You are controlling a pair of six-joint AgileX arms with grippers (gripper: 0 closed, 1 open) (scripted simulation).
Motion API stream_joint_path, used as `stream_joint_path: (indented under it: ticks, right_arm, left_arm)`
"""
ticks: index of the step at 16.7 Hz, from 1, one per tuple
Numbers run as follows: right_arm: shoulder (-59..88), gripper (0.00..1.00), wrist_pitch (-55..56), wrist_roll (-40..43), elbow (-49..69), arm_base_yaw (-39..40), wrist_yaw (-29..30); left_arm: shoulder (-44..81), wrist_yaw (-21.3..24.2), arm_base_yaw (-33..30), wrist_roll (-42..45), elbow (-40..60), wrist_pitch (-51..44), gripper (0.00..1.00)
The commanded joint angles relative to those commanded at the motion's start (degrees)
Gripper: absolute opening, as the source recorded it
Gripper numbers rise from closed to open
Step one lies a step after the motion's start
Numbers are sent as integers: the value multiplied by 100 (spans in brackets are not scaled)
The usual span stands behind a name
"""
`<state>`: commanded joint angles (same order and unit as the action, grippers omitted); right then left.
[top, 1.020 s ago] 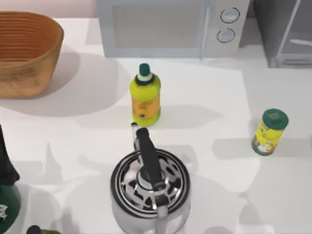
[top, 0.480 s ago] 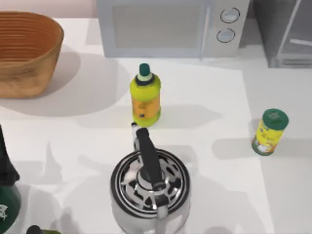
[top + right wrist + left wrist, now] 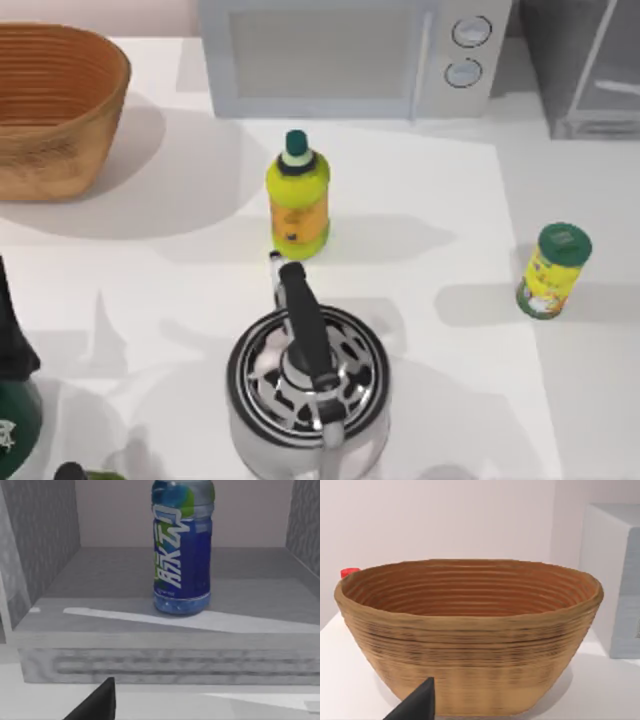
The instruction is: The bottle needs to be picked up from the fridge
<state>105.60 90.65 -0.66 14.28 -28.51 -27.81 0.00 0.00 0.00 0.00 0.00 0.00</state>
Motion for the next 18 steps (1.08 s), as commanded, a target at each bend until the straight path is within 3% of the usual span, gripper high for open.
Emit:
stream_joint_path:
  ticks: [10, 18]
  right_arm:
    - [1730, 100, -1846, 61, 3738, 1272, 1381]
    - [1931, 100, -2236, 67, 4248, 1497, 1650]
  left_arm:
    - [0, 0, 0, 0, 0, 0, 100]
    - [0, 0, 0, 0, 0, 0, 100]
